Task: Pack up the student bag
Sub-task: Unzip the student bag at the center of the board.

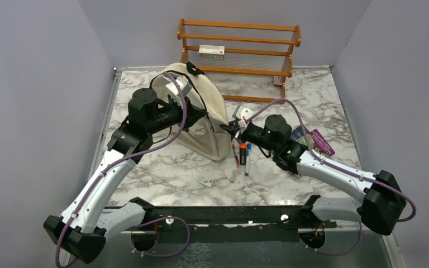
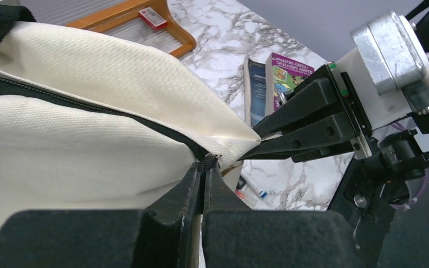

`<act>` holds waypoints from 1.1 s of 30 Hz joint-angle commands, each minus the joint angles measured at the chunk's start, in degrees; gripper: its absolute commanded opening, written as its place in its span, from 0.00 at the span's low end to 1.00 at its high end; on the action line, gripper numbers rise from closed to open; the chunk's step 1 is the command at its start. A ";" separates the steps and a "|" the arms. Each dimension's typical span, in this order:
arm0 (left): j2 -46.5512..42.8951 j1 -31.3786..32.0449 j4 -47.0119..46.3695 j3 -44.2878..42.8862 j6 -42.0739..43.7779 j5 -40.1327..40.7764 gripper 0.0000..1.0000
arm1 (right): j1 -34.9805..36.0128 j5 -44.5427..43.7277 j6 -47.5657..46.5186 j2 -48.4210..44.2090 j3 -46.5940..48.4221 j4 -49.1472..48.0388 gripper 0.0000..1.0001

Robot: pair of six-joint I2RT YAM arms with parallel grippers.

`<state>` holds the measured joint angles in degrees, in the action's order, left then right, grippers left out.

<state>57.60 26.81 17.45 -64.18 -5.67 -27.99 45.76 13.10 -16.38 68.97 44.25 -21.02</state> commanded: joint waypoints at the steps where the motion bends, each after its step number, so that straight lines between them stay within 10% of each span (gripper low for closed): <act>1: -0.20 -0.26 -1.03 -4.77 1.65 7.73 0.00 | -0.13 -3.70 -2.87 -0.95 -1.49 -0.83 0.00; 26: 0.79 -2.12 5.32 -8.55 1.60 46.56 0.00 | -0.20 -12.89 -0.91 -1.10 -2.73 -0.43 0.00; 33: 3.57 -10.42 8.35 -6.39 -1.46 46.87 0.00 | -0.15 -12.85 0.95 -2.24 -3.92 -0.17 0.00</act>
<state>59.51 22.24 23.22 -71.24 -4.73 13.67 45.76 3.20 -16.86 68.31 41.80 -21.43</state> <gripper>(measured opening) 0.013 0.017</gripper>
